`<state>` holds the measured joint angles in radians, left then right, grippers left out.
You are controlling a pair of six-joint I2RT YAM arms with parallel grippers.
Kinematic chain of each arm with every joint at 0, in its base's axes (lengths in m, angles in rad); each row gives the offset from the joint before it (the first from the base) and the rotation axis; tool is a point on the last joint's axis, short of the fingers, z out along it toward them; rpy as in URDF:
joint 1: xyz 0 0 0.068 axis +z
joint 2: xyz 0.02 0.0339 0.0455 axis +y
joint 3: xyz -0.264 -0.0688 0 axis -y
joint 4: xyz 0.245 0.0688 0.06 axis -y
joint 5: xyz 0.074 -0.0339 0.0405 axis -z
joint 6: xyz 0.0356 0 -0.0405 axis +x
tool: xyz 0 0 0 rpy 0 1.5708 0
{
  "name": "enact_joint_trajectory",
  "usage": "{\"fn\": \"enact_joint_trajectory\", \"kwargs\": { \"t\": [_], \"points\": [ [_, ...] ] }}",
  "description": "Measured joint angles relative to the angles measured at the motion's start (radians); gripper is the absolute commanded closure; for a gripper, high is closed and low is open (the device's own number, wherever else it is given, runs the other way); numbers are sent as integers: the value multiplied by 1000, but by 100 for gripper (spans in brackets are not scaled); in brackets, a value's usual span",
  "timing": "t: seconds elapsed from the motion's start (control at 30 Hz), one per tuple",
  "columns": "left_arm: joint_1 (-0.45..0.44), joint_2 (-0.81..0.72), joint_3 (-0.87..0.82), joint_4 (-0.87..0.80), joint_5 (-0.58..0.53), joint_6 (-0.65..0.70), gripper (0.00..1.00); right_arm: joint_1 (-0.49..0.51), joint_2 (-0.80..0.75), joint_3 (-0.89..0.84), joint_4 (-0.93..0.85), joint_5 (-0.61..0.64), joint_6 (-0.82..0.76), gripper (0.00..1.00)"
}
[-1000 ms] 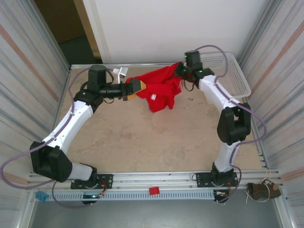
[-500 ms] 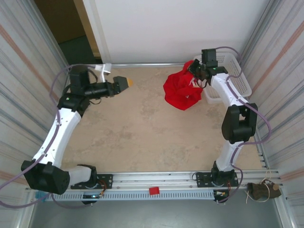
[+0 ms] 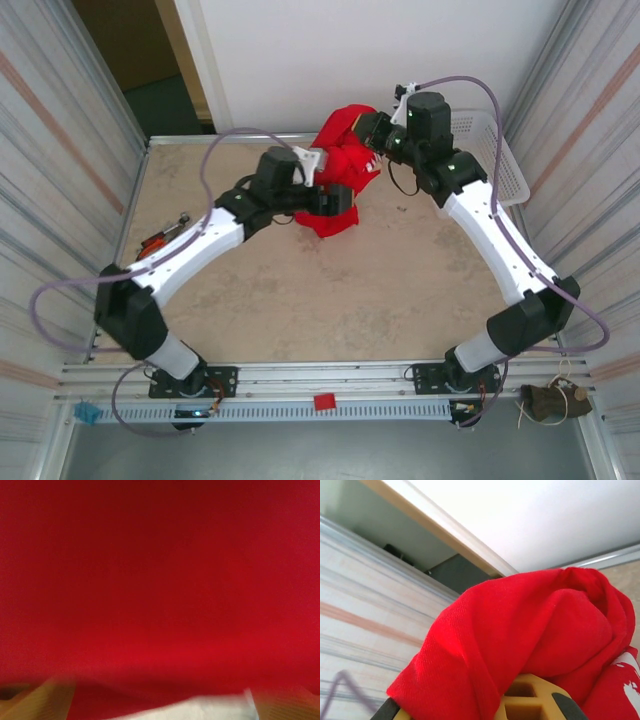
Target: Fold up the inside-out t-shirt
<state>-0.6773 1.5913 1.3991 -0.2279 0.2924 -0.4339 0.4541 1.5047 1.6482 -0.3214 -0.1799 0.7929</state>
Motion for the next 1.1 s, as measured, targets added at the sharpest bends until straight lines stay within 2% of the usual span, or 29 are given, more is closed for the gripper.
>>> {"fn": "enact_joint_trajectory", "kwargs": {
  "t": [0.03,0.07,0.1,0.27,0.43,0.57,0.63,0.73,0.9,1.0,1.1],
  "points": [
    [-10,30,22,9,-16,2,67,8,-6,-4,4,2,6,100],
    [-20,61,45,17,-30,2,90,15,-7,-9,7,4,11,100],
    [-28,84,64,23,-42,4,100,18,-6,-13,7,3,14,100],
    [-50,114,60,24,-96,32,100,-26,-4,-29,-2,-9,34,100],
    [-51,66,-106,68,-134,65,100,-110,-4,-39,-29,-79,45,100],
    [-50,2,-225,32,-160,109,42,-131,5,-66,-58,-153,41,100],
    [-43,-31,-273,-34,-163,127,24,-157,5,-66,-34,-191,30,100],
    [-23,-103,-290,-117,-151,158,17,-195,4,-66,6,-260,1,100],
    [56,-262,-202,-138,-117,175,13,-224,4,-68,24,-391,-58,100],
    [113,-259,-56,-111,-97,175,13,-219,4,-68,26,-465,-98,100],
    [133,-190,95,-82,-74,188,13,-212,4,-68,25,-504,-123,100]
  ]
}}
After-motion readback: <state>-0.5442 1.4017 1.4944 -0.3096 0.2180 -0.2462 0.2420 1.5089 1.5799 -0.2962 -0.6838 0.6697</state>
